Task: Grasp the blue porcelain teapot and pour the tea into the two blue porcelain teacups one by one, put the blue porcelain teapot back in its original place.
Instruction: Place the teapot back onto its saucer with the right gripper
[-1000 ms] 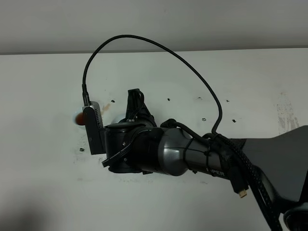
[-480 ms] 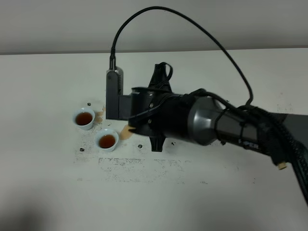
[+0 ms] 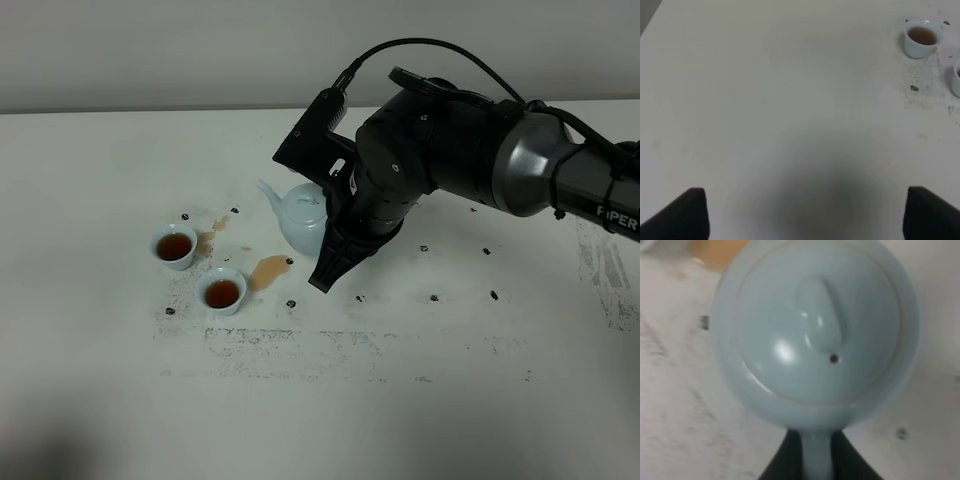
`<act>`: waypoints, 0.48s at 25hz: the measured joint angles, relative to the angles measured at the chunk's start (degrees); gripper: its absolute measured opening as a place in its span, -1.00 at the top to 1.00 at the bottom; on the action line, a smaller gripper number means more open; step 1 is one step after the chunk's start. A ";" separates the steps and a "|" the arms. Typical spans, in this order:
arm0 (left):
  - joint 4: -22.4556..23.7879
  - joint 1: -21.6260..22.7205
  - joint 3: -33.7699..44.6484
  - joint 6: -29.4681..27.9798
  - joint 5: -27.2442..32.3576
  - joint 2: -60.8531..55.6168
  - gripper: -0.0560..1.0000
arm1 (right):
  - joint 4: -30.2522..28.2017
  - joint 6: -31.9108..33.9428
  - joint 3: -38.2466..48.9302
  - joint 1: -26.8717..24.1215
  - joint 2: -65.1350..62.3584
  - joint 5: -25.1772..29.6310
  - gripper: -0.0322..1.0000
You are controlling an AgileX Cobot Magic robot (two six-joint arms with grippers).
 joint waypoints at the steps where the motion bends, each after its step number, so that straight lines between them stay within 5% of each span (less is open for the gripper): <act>1: 0.00 0.00 0.00 0.00 0.00 0.00 -0.53 | 1.57 -1.13 0.00 -0.41 0.56 -0.85 0.87; 12: 0.00 0.00 0.00 0.00 0.00 0.00 -0.53 | 5.93 -4.46 0.00 -1.15 6.48 -5.33 0.87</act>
